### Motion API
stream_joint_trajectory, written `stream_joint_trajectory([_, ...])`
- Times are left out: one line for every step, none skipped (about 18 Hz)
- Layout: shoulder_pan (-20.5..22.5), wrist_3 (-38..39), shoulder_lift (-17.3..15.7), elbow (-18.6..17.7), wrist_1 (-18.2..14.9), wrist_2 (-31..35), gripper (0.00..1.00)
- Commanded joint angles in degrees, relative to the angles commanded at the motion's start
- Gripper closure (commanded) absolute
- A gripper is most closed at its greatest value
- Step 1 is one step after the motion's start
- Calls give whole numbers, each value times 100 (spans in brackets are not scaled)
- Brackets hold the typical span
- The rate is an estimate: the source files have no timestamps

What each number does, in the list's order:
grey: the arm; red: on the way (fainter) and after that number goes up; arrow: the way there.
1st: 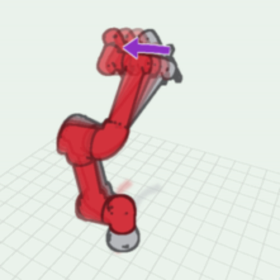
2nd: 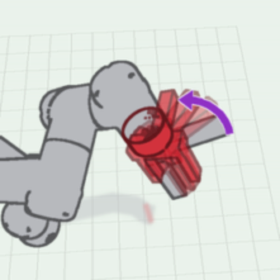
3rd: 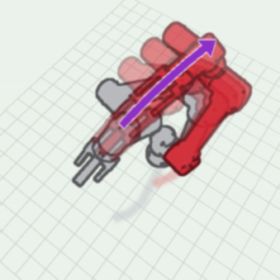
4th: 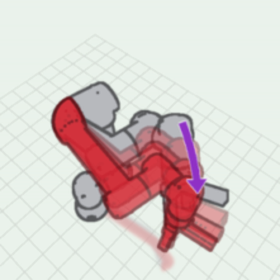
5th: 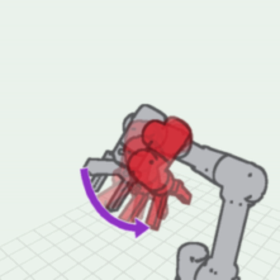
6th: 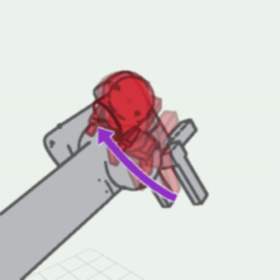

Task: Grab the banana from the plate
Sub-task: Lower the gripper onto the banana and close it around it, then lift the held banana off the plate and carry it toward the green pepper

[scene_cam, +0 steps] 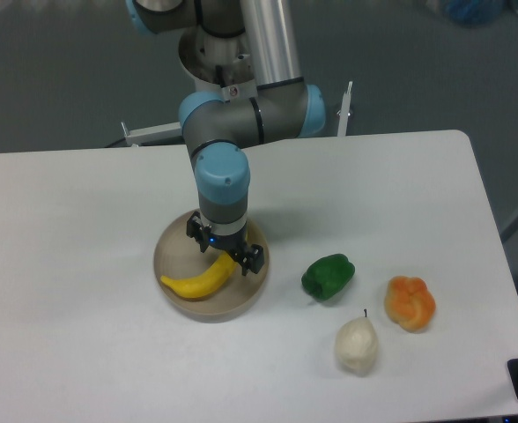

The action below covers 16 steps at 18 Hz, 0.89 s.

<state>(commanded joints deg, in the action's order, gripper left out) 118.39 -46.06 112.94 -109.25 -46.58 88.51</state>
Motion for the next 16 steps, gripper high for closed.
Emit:
stream_joint_trajectory([0, 0, 0, 0, 0, 0, 22])
stream_joint_trajectory([0, 0, 0, -9, -9, 0, 35])
stream_joint_trajectory([0, -9, 0, -9, -9, 0, 47])
stream_joint_trajectory([0, -9, 0, -9, -9, 0, 57])
stream_joint_trajectory([0, 0, 0, -9, -9, -9, 63])
stream_joint_trajectory([0, 0, -9, 0, -9, -9, 66])
stream_joint_trajectory([0, 0, 0, 9, -9, -9, 67])
stream_joint_trajectory([0, 0, -9, 0, -9, -9, 68])
stream_joint_trajectory([0, 0, 0, 0, -9, -9, 69])
stream_joint_trajectory([0, 0, -9, 0, -9, -9, 69])
stream_joint_trajectory([0, 0, -9, 0, -9, -9, 70])
stream_joint_trajectory([0, 0, -9, 17, -9, -9, 70])
stream_joint_trajectory([9, 0, -17, 18, -9, -9, 70])
stream_joint_trajectory([9, 0, -35, 26, -9, -17, 71])
stream_joint_trajectory([9, 0, -53, 44, -9, -26, 71])
stream_joint_trajectory([17, -9, -61, 61, -17, -35, 72])
